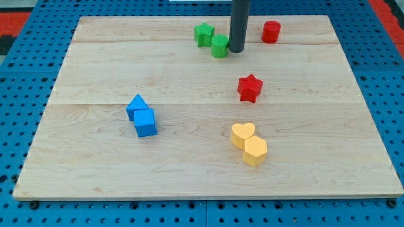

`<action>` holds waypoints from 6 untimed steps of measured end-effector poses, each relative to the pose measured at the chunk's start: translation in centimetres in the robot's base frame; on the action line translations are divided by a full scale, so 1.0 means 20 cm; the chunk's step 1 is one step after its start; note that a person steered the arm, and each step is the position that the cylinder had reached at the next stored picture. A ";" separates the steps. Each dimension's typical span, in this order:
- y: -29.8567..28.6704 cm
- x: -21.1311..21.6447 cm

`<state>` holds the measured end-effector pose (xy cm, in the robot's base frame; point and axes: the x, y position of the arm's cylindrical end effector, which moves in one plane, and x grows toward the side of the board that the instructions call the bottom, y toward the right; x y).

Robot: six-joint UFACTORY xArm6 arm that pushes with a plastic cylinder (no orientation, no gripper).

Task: Place the green circle towards the right side of the green star

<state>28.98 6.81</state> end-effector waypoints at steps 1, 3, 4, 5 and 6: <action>0.02 0.25; -0.03 0.04; -0.03 0.03; -0.16 -0.05; -0.22 -0.04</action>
